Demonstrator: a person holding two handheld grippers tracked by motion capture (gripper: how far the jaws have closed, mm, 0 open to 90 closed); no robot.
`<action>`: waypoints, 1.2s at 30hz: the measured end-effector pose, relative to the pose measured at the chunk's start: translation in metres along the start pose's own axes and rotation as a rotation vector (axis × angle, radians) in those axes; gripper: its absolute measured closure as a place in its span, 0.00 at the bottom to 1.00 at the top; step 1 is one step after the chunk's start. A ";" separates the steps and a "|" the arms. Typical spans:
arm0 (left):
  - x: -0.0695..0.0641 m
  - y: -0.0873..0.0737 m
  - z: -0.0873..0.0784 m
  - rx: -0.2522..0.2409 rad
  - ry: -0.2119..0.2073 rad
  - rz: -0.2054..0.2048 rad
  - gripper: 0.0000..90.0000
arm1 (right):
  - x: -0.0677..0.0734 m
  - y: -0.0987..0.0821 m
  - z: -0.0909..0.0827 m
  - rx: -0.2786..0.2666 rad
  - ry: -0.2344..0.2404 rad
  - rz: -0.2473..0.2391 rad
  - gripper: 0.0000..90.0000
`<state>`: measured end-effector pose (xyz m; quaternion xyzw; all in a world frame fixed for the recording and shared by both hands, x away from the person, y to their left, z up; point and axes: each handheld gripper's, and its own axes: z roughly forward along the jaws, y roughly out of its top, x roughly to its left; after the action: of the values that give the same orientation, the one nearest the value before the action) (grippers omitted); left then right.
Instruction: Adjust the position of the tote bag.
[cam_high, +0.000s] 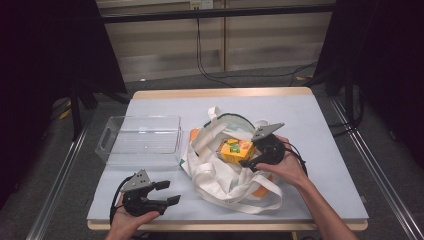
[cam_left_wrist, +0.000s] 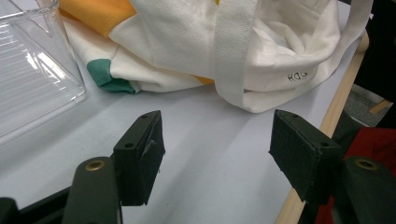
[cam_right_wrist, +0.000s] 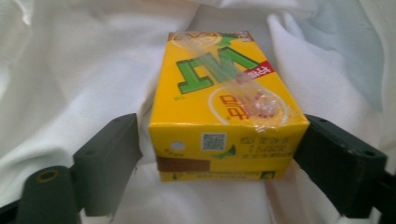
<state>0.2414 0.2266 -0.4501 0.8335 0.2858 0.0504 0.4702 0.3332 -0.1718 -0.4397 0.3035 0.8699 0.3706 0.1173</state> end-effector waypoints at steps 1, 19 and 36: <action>0.000 0.000 0.000 0.000 0.002 0.000 0.39 | -0.001 0.000 0.001 0.000 -0.004 0.000 0.20; 0.001 0.000 0.000 -0.007 -0.002 -0.007 0.39 | -0.005 0.031 -0.023 0.036 0.020 -0.020 0.31; 0.001 0.000 0.000 -0.002 -0.009 -0.003 0.39 | -0.012 0.087 -0.022 0.321 0.027 -0.091 0.31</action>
<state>0.2423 0.2272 -0.4508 0.8328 0.2848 0.0462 0.4725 0.3720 -0.1447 -0.3620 0.2735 0.9323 0.2254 0.0724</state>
